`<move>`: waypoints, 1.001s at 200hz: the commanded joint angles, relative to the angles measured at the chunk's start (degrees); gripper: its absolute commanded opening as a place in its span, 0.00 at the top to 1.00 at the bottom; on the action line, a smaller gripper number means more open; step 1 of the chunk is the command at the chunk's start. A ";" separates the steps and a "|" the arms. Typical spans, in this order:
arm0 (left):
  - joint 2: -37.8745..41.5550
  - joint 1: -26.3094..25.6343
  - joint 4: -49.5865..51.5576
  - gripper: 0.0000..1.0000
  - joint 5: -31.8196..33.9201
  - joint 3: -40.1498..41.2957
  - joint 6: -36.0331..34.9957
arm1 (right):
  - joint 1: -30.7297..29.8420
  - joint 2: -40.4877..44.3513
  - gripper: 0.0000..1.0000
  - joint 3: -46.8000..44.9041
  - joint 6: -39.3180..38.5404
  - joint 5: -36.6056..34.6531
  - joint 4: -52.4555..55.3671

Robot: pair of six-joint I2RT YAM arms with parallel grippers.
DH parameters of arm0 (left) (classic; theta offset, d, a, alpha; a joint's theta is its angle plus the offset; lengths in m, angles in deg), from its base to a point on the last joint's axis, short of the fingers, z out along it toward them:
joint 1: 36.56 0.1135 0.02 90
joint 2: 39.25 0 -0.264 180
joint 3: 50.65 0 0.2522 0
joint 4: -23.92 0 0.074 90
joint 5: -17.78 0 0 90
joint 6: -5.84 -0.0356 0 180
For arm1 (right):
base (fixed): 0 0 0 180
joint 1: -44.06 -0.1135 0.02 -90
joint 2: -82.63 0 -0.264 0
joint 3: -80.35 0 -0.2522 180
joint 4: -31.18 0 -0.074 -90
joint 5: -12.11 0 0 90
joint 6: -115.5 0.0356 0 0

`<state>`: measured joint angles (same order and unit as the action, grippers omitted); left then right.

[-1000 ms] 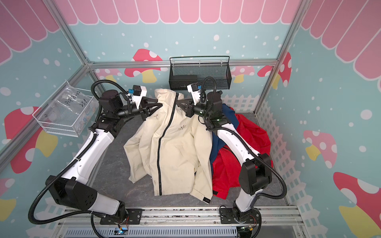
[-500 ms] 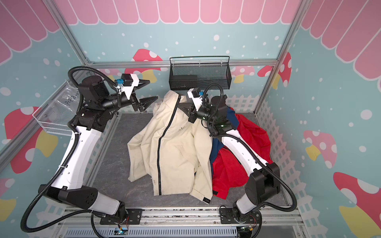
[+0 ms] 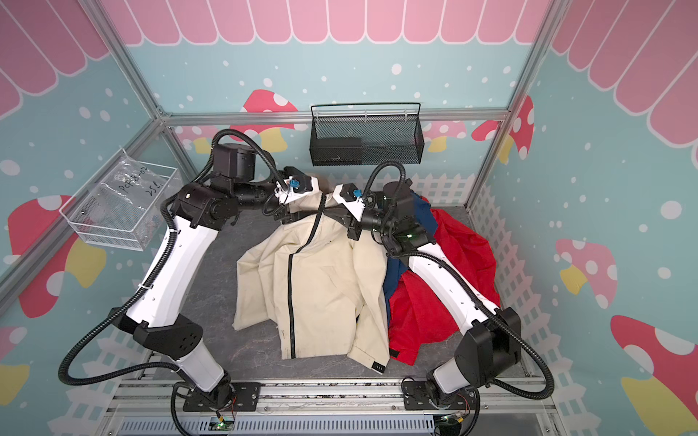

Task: Unzip the jacket
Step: Unzip the zipper on the jacket.

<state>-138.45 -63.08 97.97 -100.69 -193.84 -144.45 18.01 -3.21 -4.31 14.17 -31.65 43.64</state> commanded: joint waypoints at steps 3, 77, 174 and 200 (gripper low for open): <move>-0.32 -0.35 4.08 0.21 2.21 -1.15 -7.21 | -0.41 0.86 1.00 1.83 -7.46 2.59 3.37; -2.26 -0.02 3.03 0.39 1.47 -1.00 -9.26 | -0.85 0.82 1.00 1.09 -8.89 4.07 3.32; -5.97 2.79 6.85 0.37 -8.12 -1.99 -9.14 | -1.38 0.15 1.00 2.08 -11.08 5.20 5.82; -7.05 2.72 9.10 0.44 -7.61 -2.25 -9.55 | -1.38 0.48 1.00 2.00 -11.39 5.10 6.15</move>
<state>-144.13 -60.35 102.72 -106.55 -194.82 -152.10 17.32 -3.21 -4.29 5.32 -28.77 50.20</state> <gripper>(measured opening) 0.605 0.046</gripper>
